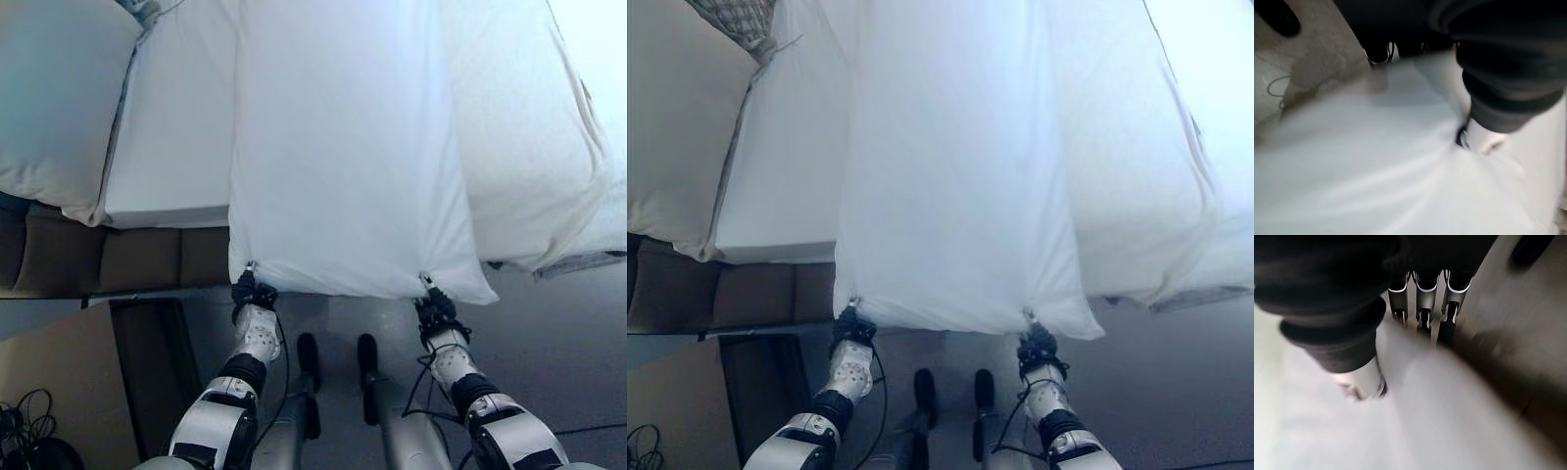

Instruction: Make the bed

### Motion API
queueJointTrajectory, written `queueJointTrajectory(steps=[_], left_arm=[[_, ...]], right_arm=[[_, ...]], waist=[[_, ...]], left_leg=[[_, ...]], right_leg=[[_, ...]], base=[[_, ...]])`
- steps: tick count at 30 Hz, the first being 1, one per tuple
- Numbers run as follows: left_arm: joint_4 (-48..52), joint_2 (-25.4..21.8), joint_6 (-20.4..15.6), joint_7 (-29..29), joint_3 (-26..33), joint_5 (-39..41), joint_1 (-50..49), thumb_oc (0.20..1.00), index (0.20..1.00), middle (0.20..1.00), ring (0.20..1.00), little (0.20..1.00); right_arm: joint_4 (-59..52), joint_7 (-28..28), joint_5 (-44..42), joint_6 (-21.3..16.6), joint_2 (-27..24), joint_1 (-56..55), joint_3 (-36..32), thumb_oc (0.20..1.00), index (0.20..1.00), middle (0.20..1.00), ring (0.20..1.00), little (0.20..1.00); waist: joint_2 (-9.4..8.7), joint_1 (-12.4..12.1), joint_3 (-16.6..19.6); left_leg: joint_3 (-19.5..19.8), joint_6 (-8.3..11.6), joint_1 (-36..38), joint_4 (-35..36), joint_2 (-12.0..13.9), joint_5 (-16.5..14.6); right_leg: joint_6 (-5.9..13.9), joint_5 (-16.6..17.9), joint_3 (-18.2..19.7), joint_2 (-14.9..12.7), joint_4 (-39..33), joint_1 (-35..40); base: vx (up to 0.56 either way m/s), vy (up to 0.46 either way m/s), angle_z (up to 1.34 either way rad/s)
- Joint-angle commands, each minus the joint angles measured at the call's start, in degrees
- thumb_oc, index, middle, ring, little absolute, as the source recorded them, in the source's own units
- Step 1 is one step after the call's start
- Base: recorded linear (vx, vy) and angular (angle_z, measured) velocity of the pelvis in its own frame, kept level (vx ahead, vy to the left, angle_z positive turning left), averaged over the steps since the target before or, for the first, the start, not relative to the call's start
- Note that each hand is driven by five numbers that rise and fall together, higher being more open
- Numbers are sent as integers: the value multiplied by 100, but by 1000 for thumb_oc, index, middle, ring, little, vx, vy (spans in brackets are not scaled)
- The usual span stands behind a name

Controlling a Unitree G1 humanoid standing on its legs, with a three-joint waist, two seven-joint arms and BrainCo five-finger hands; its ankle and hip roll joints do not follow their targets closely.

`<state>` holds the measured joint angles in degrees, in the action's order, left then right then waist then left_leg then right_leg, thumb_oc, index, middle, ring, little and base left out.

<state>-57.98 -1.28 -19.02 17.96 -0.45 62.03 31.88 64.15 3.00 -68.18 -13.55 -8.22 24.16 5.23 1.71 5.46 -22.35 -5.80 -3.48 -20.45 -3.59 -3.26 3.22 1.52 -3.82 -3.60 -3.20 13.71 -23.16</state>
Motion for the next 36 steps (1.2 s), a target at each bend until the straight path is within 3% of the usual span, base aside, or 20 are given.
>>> queueJointTrajectory(steps=[1,7,9,12,13,14,15,16,18,19,23,24,25,26,32,34,36], left_arm=[[-922,153,130,488,414,208,-693,1000,1000,1000,1000,1000],[-781,297,129,461,210,155,-897,1000,1000,1000,1000,1000],[-680,283,186,496,-164,-392,-1072,1000,1000,1000,1000,1000],[-737,267,200,647,-265,-690,-1100,1000,1000,1000,1000,1000],[-514,229,208,774,-543,-1191,-1188,1000,1000,1000,1000,1000],[-503,232,211,784,-546,-1199,-1197,1000,1000,1000,1000,1000],[-65,82,356,1036,-1073,-2439,-1326,1000,1000,1000,1000,1000],[-60,82,358,1040,-1074,-2442,-1330,1000,1000,1000,1000,1000],[876,-296,503,1056,-1613,-3597,-1574,1000,1000,1000,1000,1000],[877,-296,504,1056,-1613,-3597,-1575,1000,1000,1000,1000,1000],[1719,-1008,391,-272,-2055,-4096,-1589,1000,1000,1000,1000,1000],[1882,-1270,291,-1000,-2239,-3979,-1353,1000,1000,1000,1000,1000],[1881,-1271,291,-1002,-2238,-3978,-1351,1000,1000,1000,1000,1000],[2060,-1595,244,-1422,-2480,-4259,-974,1000,1000,1000,1000,1000],[2184,-2071,195,-1908,-3051,-4381,296,1000,1000,1000,1000,1000],[1943,-2239,189,-2117,-3285,-4348,1102,1000,1000,1000,1000,1000],[1939,-2240,188,-2118,-3285,-4346,1108,1000,1000,1000,1000,1000]], right_arm=[[117,171,113,77,141,-653,115,1000,1000,1000,1000,1000],[79,135,251,129,145,-779,225,1000,1000,1000,1000,1000],[63,67,408,174,151,-854,370,1000,1000,1000,1000,1000],[39,70,532,150,155,-881,453,1000,1000,1000,1000,1000],[-151,98,886,89,125,-910,662,1000,1000,1000,1000,1000],[-160,106,892,90,127,-918,663,1000,1000,1000,1000,1000],[-495,134,1536,50,35,-934,1001,1000,1000,1000,1000,1000],[-499,137,1538,50,36,-937,1002,1000,1000,1000,1000,1000],[-1365,128,2639,-39,-296,-1047,1610,1000,1000,1000,1000,1000],[-1366,128,2639,-39,-296,-1048,1611,1000,1000,1000,1000,1000],[-2247,-200,2895,-88,-795,-799,1794,1000,1000,1000,1000,1000],[-2470,-468,3110,-53,-1039,-409,1959,1000,1000,1000,1000,1000],[-2470,-468,3110,-53,-1040,-407,1959,1000,1000,1000,1000,1000],[-2618,-889,3093,70,-1259,19,2133,1000,1000,1000,1000,1000],[-2564,-1251,2848,102,-1523,1029,2467,1000,1000,1000,1000,1000],[-2368,-1288,2799,123,-1647,1694,2563,1000,1000,1000,1000,1000],[-2364,-1290,2798,122,-1647,1699,2562,1000,1000,1000,1000,1000]], waist=[[-73,-54,-12],[-82,-94,92],[-78,-127,116],[-77,-141,112],[-75,-162,89],[-74,-160,92],[-71,-170,36],[-72,-170,53],[-64,-193,10],[-63,-192,24],[-57,-226,-10],[-45,-253,-25],[-45,-252,-25],[-45,-265,-88],[-65,-254,-242],[-76,-216,-333],[-76,-217,-325]], left_leg=[[-210,476,-278,-284,290,-162],[-169,483,-122,-187,295,-144],[-116,476,-42,-108,304,-121],[-115,481,-22,-84,305,-99],[-91,481,-34,-93,306,-85],[-89,481,-35,-95,306,-86],[-60,475,-58,-126,308,-81],[-61,475,-77,-123,307,-72],[-29,482,-151,-151,299,-49],[-28,482,-166,-150,298,-44],[22,484,-305,-201,277,-38],[9,474,-408,-239,264,-43],[9,474,-411,-242,264,-44],[9,468,-564,-360,268,-65],[66,444,-1236,-908,278,-151],[61,451,-1732,-1446,318,-307],[60,451,-1754,-1462,319,-314]], right_leg=[[435,837,199,-213,-750,-102],[444,823,186,-230,-822,57],[456,808,152,-224,-822,105],[450,790,132,-218,-812,112],[447,771,103,-213,-789,104],[446,769,100,-213,-788,105],[439,752,90,-202,-757,92],[438,761,91,-203,-762,74],[428,737,69,-190,-723,26],[428,741,68,-191,-724,11],[434,719,45,-184,-650,-121],[424,697,53,-165,-563,-259],[424,695,53,-166,-561,-262],[414,666,71,-148,-400,-464],[366,569,110,-120,131,-1136],[336,448,94,-134,690,-1651],[335,443,95,-134,704,-1672]], base=[[34,9,1],[48,-11,-2],[35,-21,2],[4,-15,0],[4,-30,-1],[-11,-48,1],[0,0,0],[-27,-33,2],[-18,-33,0],[-13,-32,2],[-18,-14,4],[0,0,0],[-70,2,1],[-43,2,0],[-80,-18,6],[-94,-2,13],[-51,1,20]])
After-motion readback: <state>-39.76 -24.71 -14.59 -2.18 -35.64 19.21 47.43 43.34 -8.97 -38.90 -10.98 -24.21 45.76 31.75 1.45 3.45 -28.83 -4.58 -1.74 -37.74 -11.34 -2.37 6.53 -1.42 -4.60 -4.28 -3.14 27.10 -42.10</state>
